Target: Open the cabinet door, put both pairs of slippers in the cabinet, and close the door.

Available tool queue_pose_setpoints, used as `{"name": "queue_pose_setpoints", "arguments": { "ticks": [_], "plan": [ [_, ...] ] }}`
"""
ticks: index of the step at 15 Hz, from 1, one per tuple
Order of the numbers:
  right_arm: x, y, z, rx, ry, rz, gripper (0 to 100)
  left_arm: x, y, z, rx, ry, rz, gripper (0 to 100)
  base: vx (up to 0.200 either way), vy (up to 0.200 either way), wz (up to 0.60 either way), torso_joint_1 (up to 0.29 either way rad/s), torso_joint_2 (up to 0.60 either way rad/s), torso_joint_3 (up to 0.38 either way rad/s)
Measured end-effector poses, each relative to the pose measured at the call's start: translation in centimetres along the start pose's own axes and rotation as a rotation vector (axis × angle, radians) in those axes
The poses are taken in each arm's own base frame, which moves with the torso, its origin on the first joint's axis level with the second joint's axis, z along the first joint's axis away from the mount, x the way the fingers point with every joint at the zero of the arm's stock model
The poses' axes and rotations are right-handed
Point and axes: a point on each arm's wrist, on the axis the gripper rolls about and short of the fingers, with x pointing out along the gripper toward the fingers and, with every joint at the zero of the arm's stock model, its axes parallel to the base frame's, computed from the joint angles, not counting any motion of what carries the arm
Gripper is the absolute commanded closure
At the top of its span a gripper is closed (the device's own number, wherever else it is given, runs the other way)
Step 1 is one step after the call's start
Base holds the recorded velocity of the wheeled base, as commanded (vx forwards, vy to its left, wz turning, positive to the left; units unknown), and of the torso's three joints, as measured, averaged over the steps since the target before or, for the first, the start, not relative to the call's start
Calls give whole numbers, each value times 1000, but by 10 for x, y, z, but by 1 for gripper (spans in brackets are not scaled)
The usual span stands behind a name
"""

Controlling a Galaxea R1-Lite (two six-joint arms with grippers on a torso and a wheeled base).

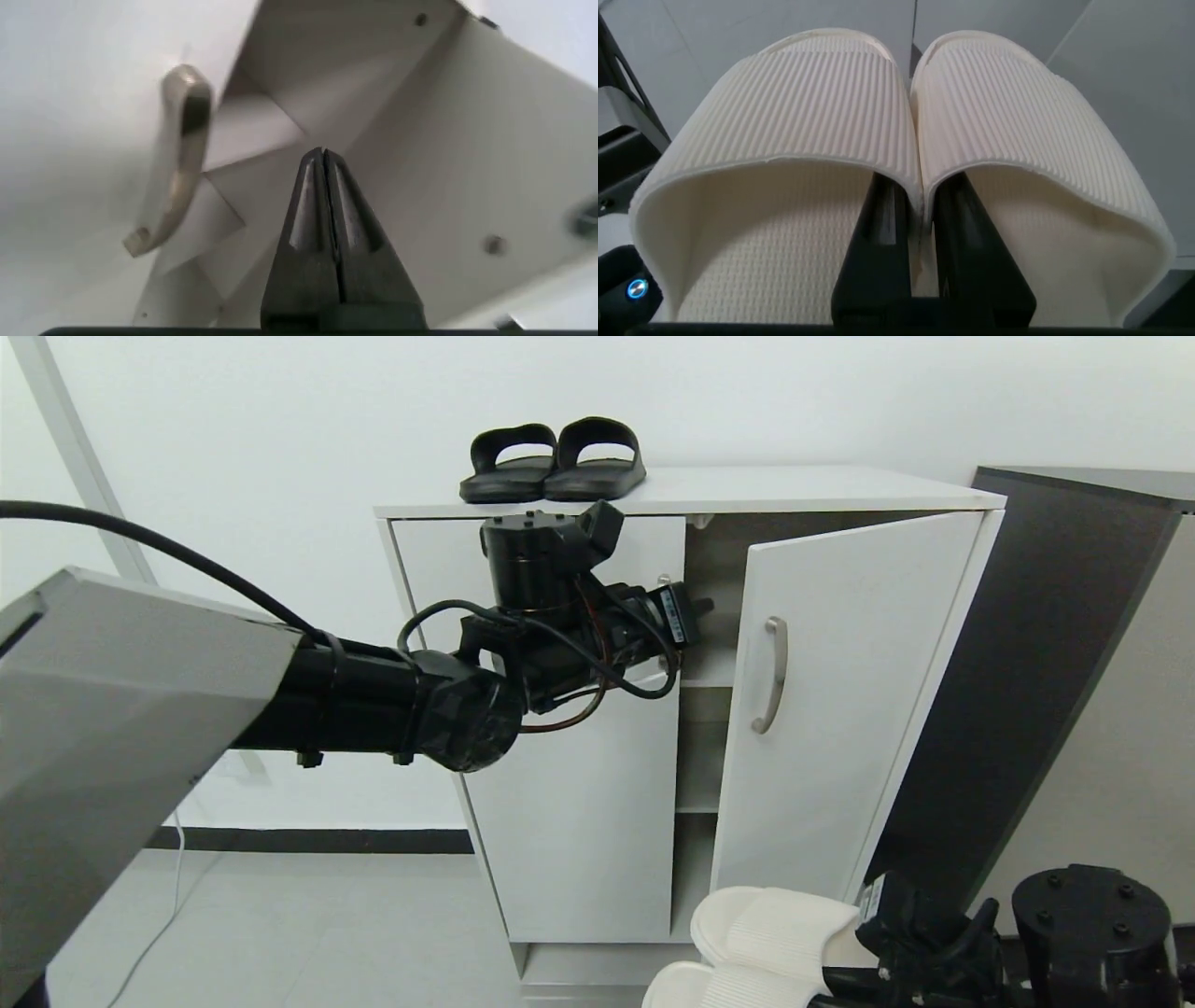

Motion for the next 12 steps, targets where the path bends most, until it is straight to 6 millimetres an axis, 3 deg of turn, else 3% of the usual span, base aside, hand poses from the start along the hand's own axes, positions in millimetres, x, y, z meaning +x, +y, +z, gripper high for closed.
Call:
{"name": "queue_pose_setpoints", "arguments": {
  "ticks": [2,6,12],
  "plan": [
    [0,1,-1,-1,5,5,100,5,-10,-11,-3,20,-17,100,-100,0,0,1,4,1],
    [0,3,-2,-5,7,12,100,8,-54,-31,4,-26,-84,100,0,0,0,0,0,0],
    [0,2,-1,-19,2,3,100,1,-54,-36,25,-5,-33,100,0,0,0,0,0,0]
  ]
}}
